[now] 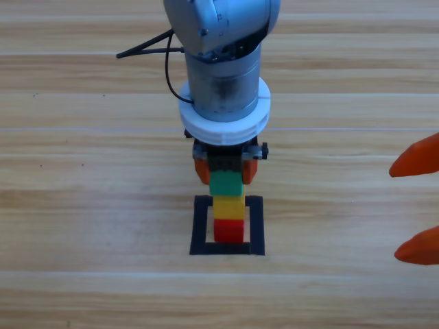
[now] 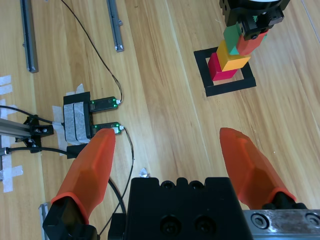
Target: Stack the blocks in the rectangular block: red at the bottom, yellow in the middle, green on top
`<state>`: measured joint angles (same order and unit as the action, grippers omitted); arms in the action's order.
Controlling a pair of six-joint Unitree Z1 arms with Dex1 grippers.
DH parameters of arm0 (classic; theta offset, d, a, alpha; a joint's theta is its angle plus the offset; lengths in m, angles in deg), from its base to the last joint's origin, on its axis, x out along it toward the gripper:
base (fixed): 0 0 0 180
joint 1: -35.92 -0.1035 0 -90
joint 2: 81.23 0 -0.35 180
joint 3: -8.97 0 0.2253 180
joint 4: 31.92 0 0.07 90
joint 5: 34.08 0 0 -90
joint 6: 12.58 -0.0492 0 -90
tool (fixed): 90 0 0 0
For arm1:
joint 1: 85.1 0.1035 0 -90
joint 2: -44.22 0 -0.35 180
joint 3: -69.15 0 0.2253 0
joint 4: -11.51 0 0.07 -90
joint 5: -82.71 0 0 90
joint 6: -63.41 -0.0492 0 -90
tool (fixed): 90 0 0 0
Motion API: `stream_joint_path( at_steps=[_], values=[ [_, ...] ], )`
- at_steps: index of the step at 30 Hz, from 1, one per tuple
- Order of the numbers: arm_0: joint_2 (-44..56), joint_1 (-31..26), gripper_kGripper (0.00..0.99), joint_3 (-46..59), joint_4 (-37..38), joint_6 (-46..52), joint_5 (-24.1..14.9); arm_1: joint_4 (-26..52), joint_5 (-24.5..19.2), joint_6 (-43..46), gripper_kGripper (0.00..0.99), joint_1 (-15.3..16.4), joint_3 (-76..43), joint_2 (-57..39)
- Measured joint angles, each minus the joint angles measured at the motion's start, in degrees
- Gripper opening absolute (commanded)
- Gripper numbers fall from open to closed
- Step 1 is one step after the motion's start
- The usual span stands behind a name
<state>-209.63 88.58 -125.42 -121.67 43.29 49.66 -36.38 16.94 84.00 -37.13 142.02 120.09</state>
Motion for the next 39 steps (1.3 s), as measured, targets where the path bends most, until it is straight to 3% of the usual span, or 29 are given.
stream_joint_path(
  at_steps=[39],
  values=[
    [0.0,0.0,0.003,2.4,2.0,0.0,0.0,-0.2,0.0,0.0,0.923,0.0,0.0,0.0]
  ],
)
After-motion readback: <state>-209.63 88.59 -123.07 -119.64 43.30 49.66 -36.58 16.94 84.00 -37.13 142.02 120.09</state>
